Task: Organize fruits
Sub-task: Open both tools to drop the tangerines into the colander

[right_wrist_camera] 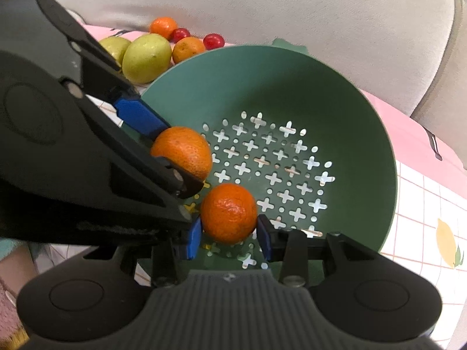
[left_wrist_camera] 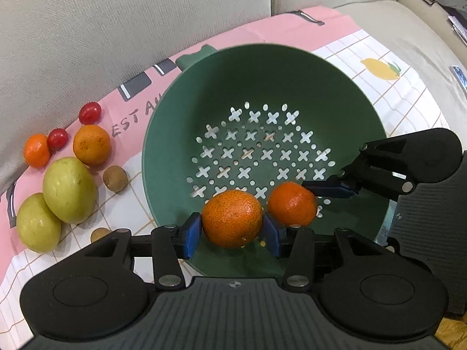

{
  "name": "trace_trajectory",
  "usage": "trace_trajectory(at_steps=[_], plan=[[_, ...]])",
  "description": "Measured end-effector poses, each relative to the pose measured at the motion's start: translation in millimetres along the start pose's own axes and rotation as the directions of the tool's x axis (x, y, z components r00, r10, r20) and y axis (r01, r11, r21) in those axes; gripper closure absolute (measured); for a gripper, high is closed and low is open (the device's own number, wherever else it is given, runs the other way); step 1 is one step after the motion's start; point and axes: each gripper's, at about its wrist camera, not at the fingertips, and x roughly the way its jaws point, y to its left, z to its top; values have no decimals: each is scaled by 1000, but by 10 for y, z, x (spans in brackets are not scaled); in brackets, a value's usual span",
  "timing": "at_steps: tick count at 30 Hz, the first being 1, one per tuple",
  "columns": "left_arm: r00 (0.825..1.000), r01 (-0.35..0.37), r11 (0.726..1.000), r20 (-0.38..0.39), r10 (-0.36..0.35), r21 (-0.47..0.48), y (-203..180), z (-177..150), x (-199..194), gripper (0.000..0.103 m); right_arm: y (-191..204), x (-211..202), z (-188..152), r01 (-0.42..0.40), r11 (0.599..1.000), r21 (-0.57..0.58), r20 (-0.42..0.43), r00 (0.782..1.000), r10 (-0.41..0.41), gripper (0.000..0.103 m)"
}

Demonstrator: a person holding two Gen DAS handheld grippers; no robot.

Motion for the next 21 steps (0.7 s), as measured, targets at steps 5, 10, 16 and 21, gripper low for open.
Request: trace_trajectory(at_steps=[5,10,16,21], plan=[[1000,-11,1000,-5,11,-4,22,26,7,49,-31,25,-18,-19,999,34,-27,999,20,64],[1000,-4,1000,6,4,-14,19,34,-19,48,-46,-32,-42,-13,999,37,-24,1000,14,65],[999,3,1000,43,-2,-17,14,-5,-117,42,-38,-141,-30,-1,998,57,3,1000,0,47],[996,15,999,84,-12,-34,27,-39,-248,42,-20,-232,-41,44,996,71,23,999,-46,43]])
